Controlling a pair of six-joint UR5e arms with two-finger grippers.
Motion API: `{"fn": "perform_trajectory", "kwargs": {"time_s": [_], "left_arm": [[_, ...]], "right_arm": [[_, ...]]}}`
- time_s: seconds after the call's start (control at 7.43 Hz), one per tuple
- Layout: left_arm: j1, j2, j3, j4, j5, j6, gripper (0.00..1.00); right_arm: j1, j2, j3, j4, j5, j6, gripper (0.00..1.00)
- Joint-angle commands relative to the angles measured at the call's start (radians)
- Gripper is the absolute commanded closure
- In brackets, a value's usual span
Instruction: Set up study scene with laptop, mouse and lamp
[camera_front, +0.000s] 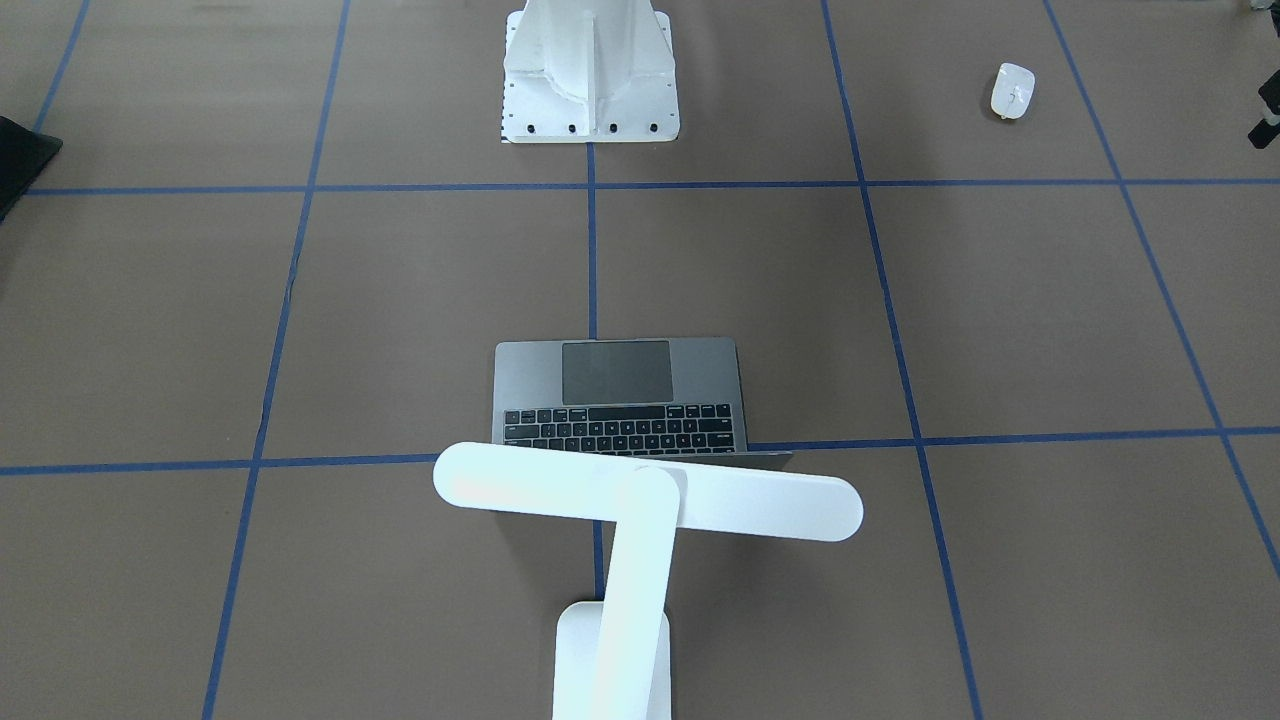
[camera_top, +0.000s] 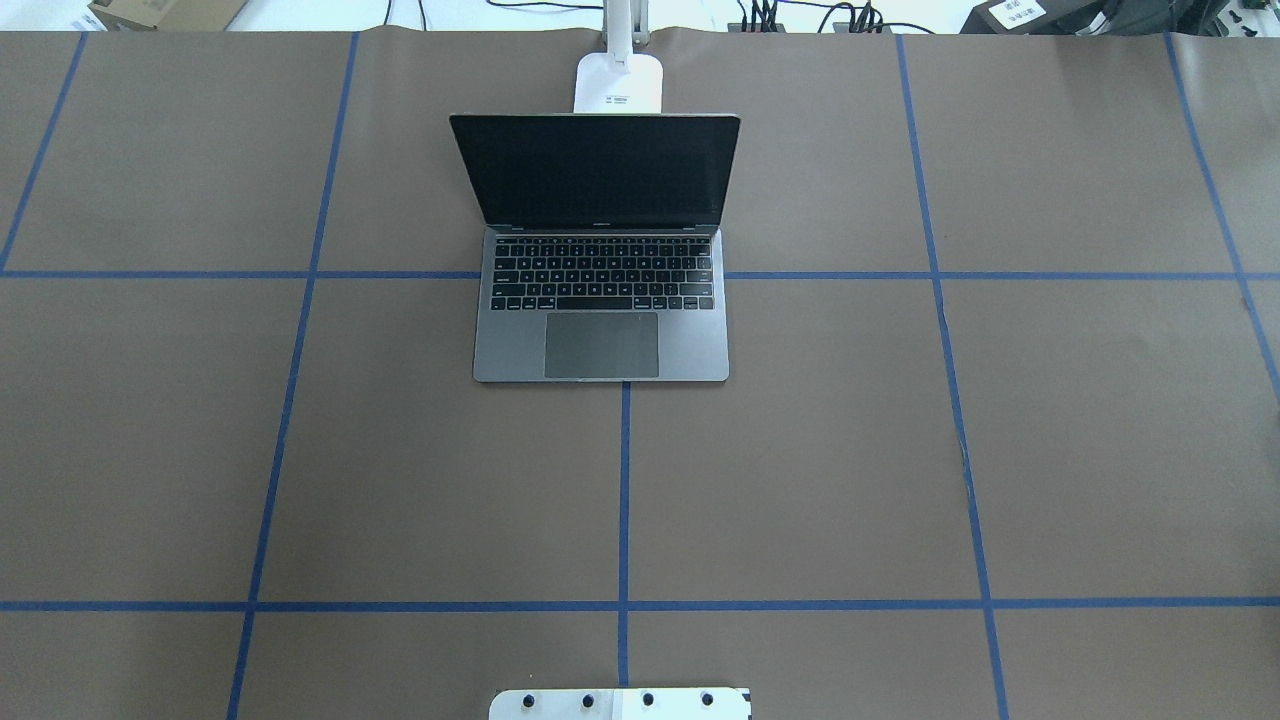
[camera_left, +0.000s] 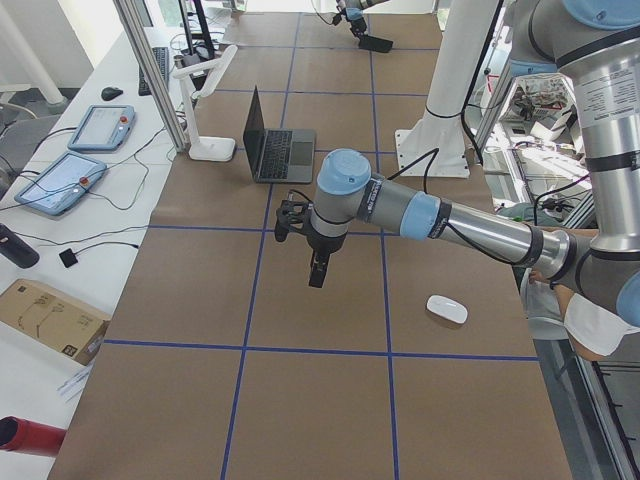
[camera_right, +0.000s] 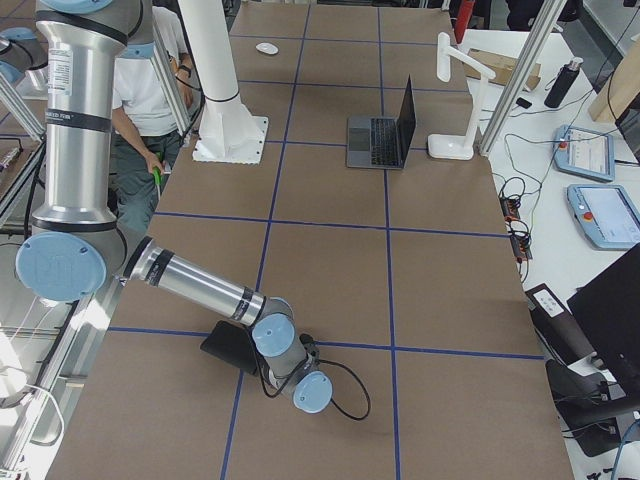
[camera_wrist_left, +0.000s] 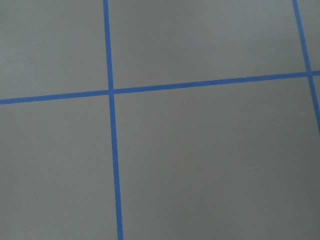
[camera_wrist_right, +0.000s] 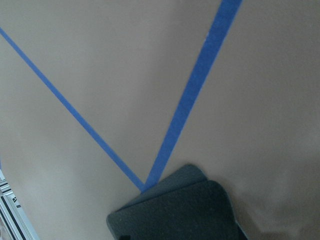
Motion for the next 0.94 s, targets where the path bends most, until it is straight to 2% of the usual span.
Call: {"fn": "perform_trajectory", "kwargs": {"time_s": [0.0, 0.27, 0.54, 0.81], "left_arm": [[0.000, 0.017, -0.020, 0.000, 0.000, -0.001, 0.00], [0.000, 0.020, -0.026, 0.000, -0.002, -0.008, 0.00], [0.000, 0.029, -0.029, 0.000, -0.002, -0.010, 0.00], [0.000, 0.029, -0.026, 0.000, -0.002, -0.010, 0.00]], "right_arm": [[-0.002, 0.000, 0.008, 0.001, 0.001, -0.009, 1.00], [-0.001, -0.004, 0.067, -0.032, 0.000, -0.007, 1.00], [0.001, -0.009, 0.161, -0.135, -0.002, -0.009, 1.00], [0.001, 0.014, 0.291, -0.311, -0.005, -0.007, 1.00]]}}
